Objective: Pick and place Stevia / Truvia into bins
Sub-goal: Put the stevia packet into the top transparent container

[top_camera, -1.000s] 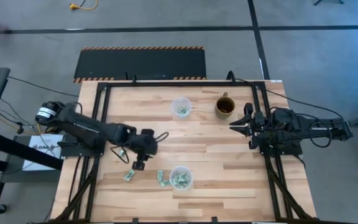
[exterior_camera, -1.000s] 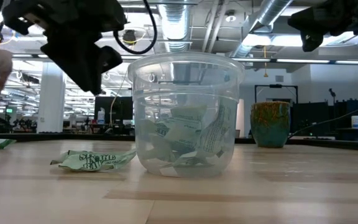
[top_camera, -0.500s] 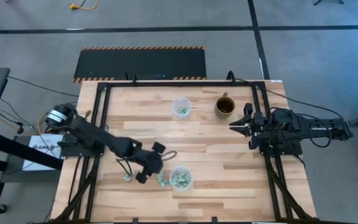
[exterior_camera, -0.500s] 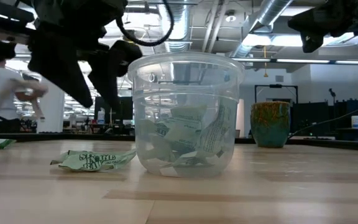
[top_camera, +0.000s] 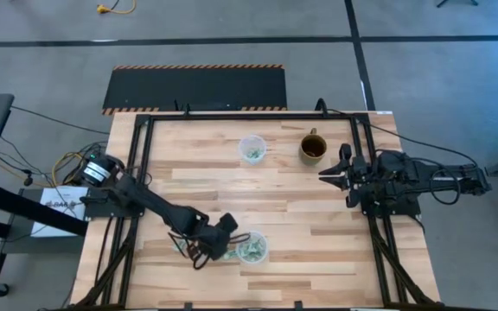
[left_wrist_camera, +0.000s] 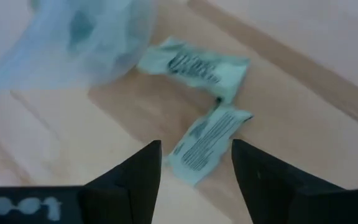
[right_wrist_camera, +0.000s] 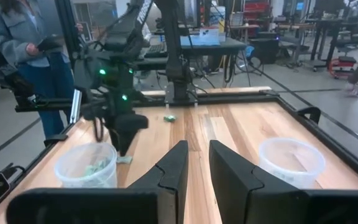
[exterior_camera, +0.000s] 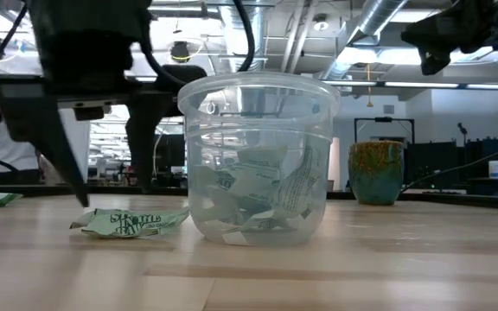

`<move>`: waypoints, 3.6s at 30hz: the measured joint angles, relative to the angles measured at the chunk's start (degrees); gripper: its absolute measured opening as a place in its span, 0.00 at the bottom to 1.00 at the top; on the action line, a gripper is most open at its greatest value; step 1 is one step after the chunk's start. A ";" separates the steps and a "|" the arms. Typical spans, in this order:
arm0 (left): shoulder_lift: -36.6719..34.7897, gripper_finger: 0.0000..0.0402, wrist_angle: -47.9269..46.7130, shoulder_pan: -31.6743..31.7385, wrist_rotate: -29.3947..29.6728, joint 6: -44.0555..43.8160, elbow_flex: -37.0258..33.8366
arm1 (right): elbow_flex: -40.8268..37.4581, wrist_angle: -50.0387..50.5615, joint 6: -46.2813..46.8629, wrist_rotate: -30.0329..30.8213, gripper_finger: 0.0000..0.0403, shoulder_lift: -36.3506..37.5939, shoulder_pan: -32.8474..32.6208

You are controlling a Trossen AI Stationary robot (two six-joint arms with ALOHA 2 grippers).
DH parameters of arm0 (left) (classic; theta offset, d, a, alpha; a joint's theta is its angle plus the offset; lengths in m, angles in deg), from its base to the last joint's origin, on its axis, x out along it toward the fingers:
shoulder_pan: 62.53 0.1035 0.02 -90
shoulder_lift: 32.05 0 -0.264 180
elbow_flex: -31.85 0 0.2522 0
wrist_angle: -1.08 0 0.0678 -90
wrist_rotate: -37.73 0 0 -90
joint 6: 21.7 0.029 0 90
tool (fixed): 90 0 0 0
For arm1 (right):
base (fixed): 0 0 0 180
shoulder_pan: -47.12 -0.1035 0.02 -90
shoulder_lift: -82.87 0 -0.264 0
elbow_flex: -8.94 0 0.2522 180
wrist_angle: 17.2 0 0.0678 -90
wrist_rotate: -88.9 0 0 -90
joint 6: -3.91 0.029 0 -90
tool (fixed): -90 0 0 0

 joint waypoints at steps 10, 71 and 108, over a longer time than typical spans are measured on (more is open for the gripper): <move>0.50 0.39 0.04 -0.55 -0.13 2.92 1.05 | 0.00 0.78 0.00 -0.01 0.15 -0.01 -0.01; 8.11 0.39 -13.01 -2.06 5.26 6.99 10.56 | -0.02 5.08 0.00 -0.01 0.15 0.01 -0.01; 8.11 0.39 -17.14 -1.65 5.29 -1.27 16.33 | -0.02 4.91 0.00 0.00 0.15 0.01 0.01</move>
